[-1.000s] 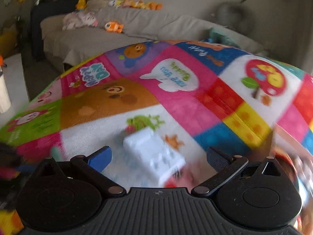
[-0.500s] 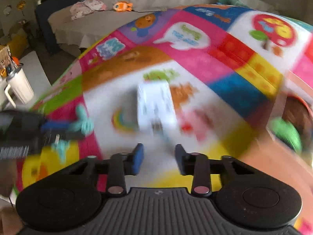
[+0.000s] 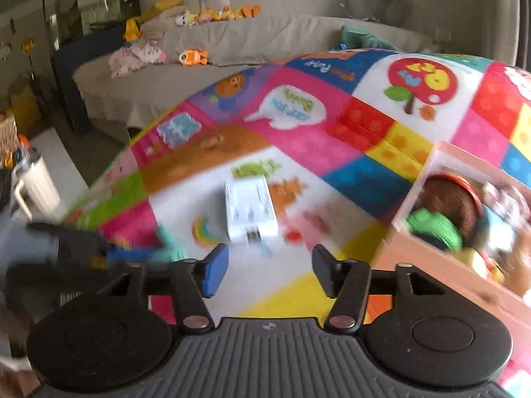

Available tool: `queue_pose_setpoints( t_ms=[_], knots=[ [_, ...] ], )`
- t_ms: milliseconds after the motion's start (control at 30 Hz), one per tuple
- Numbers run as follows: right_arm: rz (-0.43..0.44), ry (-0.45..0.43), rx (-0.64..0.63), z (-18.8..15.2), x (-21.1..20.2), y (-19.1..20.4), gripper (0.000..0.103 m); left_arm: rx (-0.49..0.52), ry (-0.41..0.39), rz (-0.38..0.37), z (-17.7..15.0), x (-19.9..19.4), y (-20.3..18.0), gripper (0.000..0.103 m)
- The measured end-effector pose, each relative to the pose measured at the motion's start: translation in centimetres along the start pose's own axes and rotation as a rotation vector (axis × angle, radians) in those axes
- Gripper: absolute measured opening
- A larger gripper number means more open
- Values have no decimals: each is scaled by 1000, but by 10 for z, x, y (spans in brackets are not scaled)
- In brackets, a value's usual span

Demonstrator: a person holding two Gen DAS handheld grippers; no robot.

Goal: Organize objects
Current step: 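Grasp the white plastic block with the right tool while the left tool holds the teal toy, then lower the teal toy into the pink box with the left tool while the right tool carries the white block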

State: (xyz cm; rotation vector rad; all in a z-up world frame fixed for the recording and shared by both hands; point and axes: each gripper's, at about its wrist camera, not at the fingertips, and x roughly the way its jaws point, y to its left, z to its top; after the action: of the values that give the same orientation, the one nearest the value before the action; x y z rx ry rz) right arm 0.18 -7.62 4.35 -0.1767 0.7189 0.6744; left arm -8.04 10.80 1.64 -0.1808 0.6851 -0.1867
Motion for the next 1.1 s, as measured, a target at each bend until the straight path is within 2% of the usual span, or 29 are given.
queue_pose_setpoints(
  t_ms=[67,167,333,367,400,433,633,833,967,1100],
  knots=[
    [1,9,4,13,23,5,63,0,-3,-2,0,0,0,17],
    [9,39,14,30,60,11,74,-11,-5,-11,-1,0,2,17],
    [35,116,50,33,102,16,74,-14,-6,-17,-1,-1,4,17],
    [17,104,20,30,99,21,68,-17,-7,-19,-1,0,4,17],
    [6,110,-10,27,96,25,52,-21,-8,-23,-1,0,5,17],
    [-11,109,-37,23,91,28,47,-23,-9,-24,-1,0,5,18],
    [-58,122,-58,-21,36,20,47,-21,-13,-19,-3,-1,3,18],
    [-166,103,48,-81,-36,-13,47,0,-9,-12,-2,-1,-2,17],
    [-222,74,142,-109,-67,-31,47,51,21,-72,-2,5,-23,17],
    [-225,64,112,-115,-74,-23,50,162,49,-70,-4,9,-49,18]
  ],
)
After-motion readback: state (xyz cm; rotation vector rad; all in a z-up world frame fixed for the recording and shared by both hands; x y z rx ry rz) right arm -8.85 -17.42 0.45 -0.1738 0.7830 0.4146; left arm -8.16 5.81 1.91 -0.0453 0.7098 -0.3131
